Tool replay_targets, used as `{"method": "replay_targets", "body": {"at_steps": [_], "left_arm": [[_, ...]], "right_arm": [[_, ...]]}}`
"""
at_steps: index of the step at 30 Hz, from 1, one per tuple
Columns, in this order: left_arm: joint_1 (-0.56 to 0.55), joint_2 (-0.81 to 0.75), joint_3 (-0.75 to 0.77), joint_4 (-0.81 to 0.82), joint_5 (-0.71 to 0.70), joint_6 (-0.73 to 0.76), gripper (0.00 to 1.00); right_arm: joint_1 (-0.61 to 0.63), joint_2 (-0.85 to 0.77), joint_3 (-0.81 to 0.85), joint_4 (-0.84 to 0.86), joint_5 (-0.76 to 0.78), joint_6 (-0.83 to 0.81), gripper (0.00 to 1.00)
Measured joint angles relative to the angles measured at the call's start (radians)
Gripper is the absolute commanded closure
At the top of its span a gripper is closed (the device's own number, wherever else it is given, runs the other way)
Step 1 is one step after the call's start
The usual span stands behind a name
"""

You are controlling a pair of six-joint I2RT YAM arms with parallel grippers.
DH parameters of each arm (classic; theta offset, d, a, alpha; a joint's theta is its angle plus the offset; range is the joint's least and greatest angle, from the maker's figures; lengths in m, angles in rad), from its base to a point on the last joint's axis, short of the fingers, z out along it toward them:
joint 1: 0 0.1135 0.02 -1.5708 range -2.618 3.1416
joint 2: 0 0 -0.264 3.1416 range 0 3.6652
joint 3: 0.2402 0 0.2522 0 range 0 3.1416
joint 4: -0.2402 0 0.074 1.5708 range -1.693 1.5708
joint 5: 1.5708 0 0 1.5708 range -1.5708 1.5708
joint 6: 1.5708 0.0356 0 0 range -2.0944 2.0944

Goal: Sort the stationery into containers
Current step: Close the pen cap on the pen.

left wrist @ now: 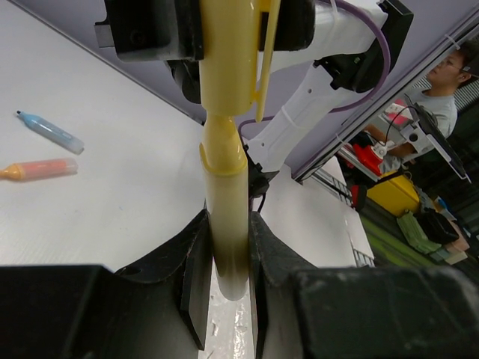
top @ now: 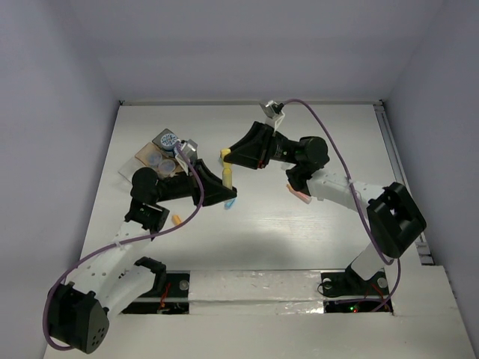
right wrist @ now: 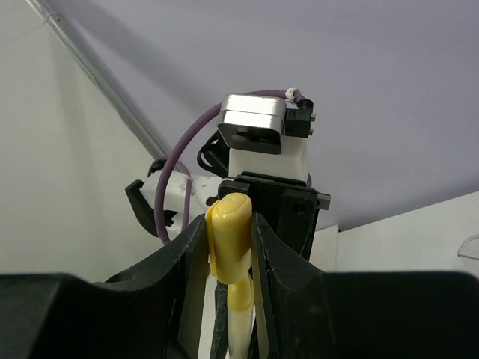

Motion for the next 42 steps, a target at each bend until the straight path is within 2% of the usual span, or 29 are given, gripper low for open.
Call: {"method": "replay_targets", "body": {"at_steps": [21,26,35,42], "left_arm": [[-0.002,-0.081,0.012,-0.057,-0.030,0.015,1.00],[-0.008,-0.116,0.045,-0.134,-0.038,0.025,1.00],[-0.022,-0.122,0.134,-0.376,-0.026,0.122,1.00],[-0.023,-0.121,0.157,-0.410,-0.026,0.155,1.00]], "right_arm": [[0.066,0.064,0.002,0.072,0.011,0.192,1.00],[0.079,0.059,-0.010,0.102,0.045,0.213,1.00],[0.080,-0.039,-0.140,0.110,0.101,0.099,1.00],[0.091,-0.150,-0.193,-0.021,0.147,-0.081,1.00]]}}
